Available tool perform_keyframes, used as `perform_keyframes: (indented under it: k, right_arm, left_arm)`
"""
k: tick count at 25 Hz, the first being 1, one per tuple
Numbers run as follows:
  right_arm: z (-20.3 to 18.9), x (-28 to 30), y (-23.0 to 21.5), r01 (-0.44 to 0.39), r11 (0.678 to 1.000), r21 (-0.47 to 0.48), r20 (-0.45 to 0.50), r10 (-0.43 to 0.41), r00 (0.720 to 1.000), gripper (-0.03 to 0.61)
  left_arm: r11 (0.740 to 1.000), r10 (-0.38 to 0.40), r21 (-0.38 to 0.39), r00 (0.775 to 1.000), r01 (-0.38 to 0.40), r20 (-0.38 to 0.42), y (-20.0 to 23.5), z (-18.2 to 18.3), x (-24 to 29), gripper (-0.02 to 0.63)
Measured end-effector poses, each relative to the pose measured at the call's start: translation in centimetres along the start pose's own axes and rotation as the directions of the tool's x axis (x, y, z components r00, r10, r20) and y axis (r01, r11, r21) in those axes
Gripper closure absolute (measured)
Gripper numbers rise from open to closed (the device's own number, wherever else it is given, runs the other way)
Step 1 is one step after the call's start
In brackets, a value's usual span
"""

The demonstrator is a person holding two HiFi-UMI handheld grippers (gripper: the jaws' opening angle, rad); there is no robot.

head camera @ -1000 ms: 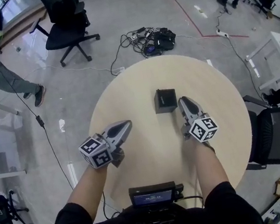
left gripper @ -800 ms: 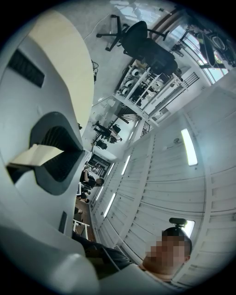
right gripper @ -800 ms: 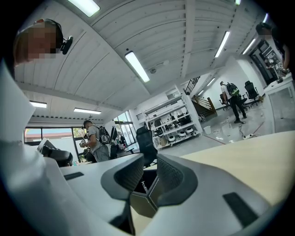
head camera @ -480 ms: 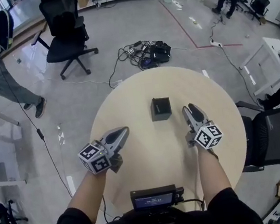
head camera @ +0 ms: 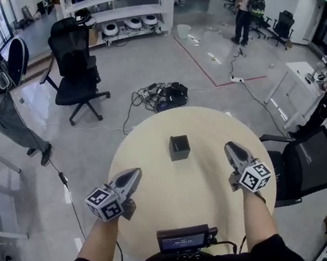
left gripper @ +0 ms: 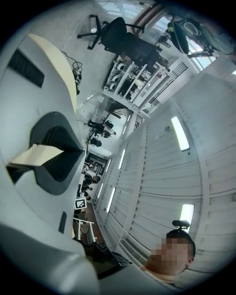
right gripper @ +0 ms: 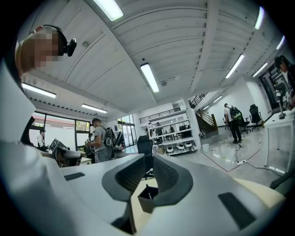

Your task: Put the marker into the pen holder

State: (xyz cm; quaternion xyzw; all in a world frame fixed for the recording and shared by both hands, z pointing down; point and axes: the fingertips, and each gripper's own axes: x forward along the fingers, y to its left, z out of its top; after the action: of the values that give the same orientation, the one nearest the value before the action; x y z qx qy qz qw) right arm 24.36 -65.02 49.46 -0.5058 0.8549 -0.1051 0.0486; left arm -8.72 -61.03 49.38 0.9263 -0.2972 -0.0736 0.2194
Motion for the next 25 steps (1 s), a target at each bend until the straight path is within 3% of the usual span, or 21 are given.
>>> perform_keyframes:
  k: [3, 10, 15, 20, 25]
  right_arm:
    - [2.6, -2.9, 1.4, 0.033, 0.999, -0.008, 0.017, -0.032, 0.999, 0.575]
    - [7.1, -9.4, 5.9, 0.084, 0.996, 0.020, 0.028, -0.085, 0.996, 0.576]
    - [7.4, -13.6, 10.4, 0.104, 0.994, 0.037, 0.020, -0.105, 0.994, 0.576]
    - [8.2, -17.8, 13.3, 0.094, 0.994, 0.054, 0.021, -0.095, 0.995, 0.576]
    - [9.6, -22.2, 13.8, 0.026, 0.999, 0.028, 0.034, -0.027, 0.999, 0.576]
  left_arm:
    - [1.000, -0.011, 0.018, 1.000, 0.011, 0.016, -1.8, 1.8, -2.0, 0.615]
    - [0.996, -0.054, 0.076, 0.998, 0.053, 0.016, -6.4, 4.6, -6.6, 0.615]
    - [0.992, -0.082, 0.096, 0.997, 0.082, -0.002, -8.9, 5.6, -10.3, 0.614]
    - [0.987, -0.083, 0.134, 0.997, 0.082, -0.001, -12.6, 6.3, -12.9, 0.614]
    - [0.984, -0.049, 0.176, 0.997, 0.039, 0.054, -17.5, 5.6, -14.0, 0.614]
